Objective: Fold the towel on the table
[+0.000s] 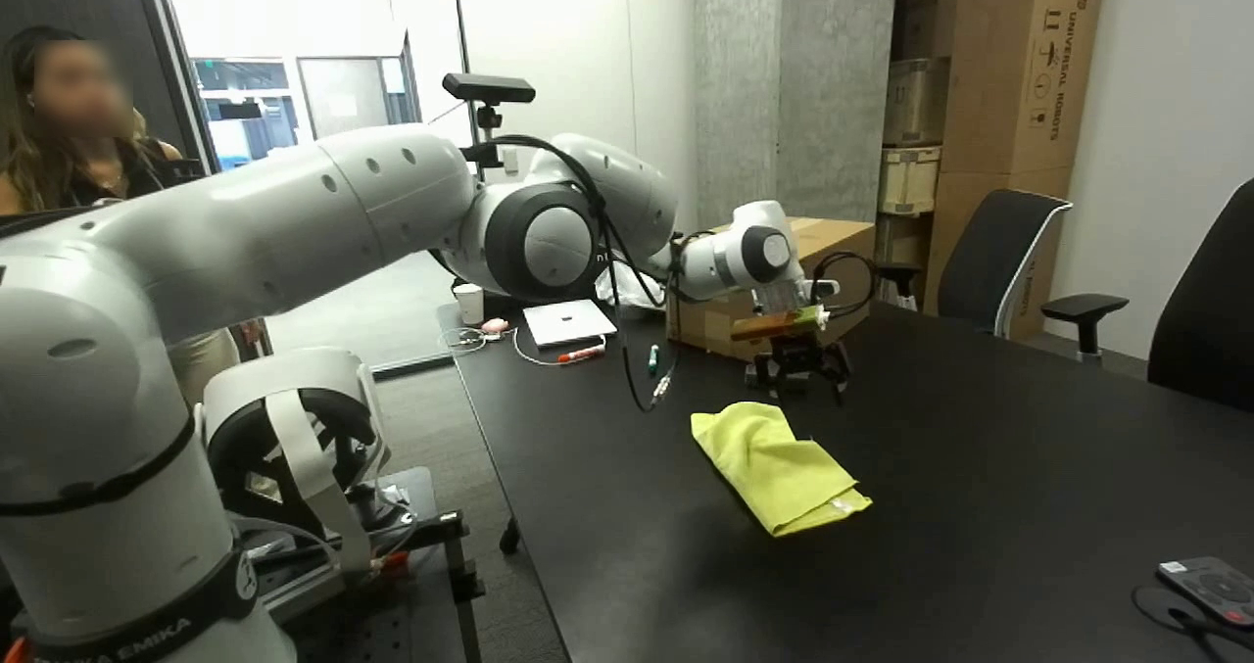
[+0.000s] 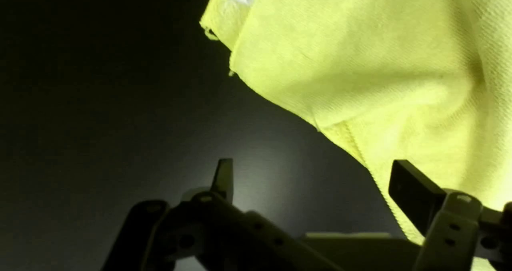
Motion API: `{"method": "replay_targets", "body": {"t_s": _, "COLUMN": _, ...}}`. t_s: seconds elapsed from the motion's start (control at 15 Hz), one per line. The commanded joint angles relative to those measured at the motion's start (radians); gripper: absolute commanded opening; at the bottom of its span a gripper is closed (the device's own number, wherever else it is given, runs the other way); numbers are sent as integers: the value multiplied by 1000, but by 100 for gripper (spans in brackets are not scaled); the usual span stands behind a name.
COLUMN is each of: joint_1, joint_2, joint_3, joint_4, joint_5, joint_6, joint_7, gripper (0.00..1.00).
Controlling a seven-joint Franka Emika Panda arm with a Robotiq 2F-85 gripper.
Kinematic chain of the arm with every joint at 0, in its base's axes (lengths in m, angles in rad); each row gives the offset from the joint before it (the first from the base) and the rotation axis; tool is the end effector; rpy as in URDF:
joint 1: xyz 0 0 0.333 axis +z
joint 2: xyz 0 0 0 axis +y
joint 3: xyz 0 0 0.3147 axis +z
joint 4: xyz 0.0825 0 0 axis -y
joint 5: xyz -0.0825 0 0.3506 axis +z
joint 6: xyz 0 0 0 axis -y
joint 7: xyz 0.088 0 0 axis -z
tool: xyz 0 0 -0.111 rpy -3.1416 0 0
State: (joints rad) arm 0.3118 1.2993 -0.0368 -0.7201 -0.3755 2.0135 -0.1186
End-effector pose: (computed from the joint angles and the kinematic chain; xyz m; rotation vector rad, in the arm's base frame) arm 0.7403 0.1998 0.1537 2.6510 0.7973 0.0360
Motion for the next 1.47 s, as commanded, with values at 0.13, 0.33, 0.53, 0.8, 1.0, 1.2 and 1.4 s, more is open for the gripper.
{"method": "replay_targets", "body": {"t_s": 0.13, "joint_1": -57, "joint_2": -211, "joint_3": 2, "joint_4": -306, "joint_5": 36, "joint_6": 33, "joint_7": 194, "gripper": 99}}
{"method": "replay_targets", "body": {"t_s": 0.33, "joint_1": -80, "joint_2": -303, "joint_3": 16, "joint_4": -430, "joint_5": 48, "joint_6": 53, "joint_7": 266, "gripper": 100}}
{"method": "replay_targets", "body": {"t_s": 0.53, "joint_1": -96, "joint_2": -399, "joint_3": 32, "joint_4": -554, "joint_5": 71, "joint_6": 81, "joint_7": 297, "gripper": 100}}
{"method": "replay_targets", "body": {"t_s": 0.8, "joint_1": -91, "joint_2": -531, "joint_3": 22, "joint_4": -718, "joint_5": 101, "joint_6": 107, "joint_7": 312, "gripper": 100}}
{"method": "replay_targets", "body": {"t_s": 1.0, "joint_1": -94, "joint_2": -635, "joint_3": 25, "joint_4": -850, "joint_5": 106, "joint_6": 127, "joint_7": 311, "gripper": 100}}
{"method": "replay_targets", "body": {"t_s": 1.2, "joint_1": -93, "joint_2": -745, "joint_3": 26, "joint_4": -989, "joint_5": 102, "joint_6": 143, "joint_7": 330, "gripper": 100}}
{"method": "replay_targets", "body": {"t_s": 1.4, "joint_1": -101, "joint_2": -860, "joint_3": 34, "joint_4": -1132, "joint_5": 117, "joint_6": 154, "joint_7": 358, "gripper": 100}}
